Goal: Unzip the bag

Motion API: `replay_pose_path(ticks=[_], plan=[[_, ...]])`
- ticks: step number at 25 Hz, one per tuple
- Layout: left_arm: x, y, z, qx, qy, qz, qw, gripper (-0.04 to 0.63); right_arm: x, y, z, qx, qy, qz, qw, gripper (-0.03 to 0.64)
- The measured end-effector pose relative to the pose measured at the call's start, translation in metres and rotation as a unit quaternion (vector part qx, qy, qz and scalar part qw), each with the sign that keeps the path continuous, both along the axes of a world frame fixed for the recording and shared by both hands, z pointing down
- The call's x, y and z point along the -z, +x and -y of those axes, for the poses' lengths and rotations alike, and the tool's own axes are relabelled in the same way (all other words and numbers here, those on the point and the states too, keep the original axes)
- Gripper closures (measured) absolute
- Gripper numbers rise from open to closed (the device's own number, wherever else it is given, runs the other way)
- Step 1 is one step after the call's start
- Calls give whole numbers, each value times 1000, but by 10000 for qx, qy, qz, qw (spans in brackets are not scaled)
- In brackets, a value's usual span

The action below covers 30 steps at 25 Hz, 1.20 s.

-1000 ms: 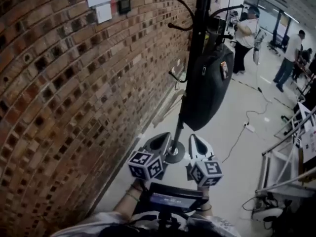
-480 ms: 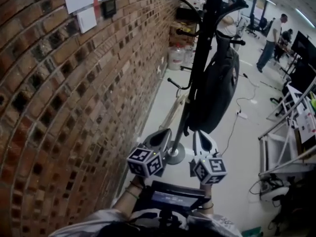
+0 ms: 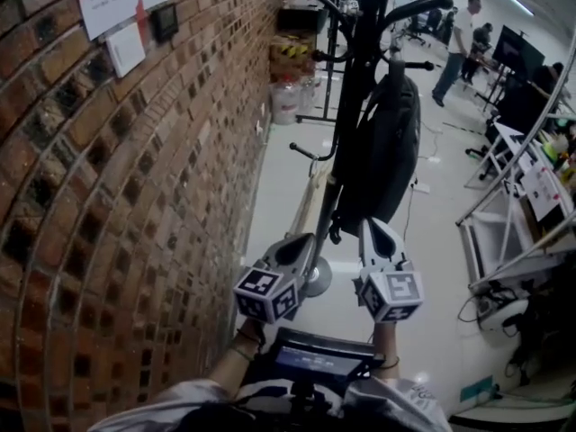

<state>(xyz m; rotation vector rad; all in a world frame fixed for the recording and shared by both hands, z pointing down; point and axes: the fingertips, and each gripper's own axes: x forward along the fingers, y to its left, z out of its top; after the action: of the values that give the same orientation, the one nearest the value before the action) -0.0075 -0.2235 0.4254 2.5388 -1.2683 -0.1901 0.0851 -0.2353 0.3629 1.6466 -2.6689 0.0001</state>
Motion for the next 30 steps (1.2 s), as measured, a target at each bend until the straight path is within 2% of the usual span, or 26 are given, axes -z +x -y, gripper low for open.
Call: replay_pose_path(ticks=[12, 14, 18, 21, 24, 27, 30], plan=[[-7, 5, 1, -548, -114, -174, 9983, 589, 67, -7, 20, -403, 755, -986, 9914, 620], [-8, 7, 0, -610, -116, -193, 9979, 589, 72, -9, 25, -424, 901, -1335, 9860, 620], [-6, 9, 1, -659, -122, -195, 9976, 589, 77, -1, 42, -679, 1297, -2052, 9677, 618], [0, 8, 6, -640, -75, -195, 9977, 589, 86, 2, 45, -926, 1194, -2203, 9637, 618], [6, 12, 9, -694, 28, -219, 9973, 589, 87, 5, 50, -1004, 1297, -2281, 9597, 617], [8, 14, 12, -703, 56, -212, 9973, 589, 89, 8, 55, -1028, 1455, -2545, 9505, 615], [7, 15, 16, -695, 20, -213, 9974, 589, 98, 9, 59, -1244, 1500, -2651, 9443, 615]])
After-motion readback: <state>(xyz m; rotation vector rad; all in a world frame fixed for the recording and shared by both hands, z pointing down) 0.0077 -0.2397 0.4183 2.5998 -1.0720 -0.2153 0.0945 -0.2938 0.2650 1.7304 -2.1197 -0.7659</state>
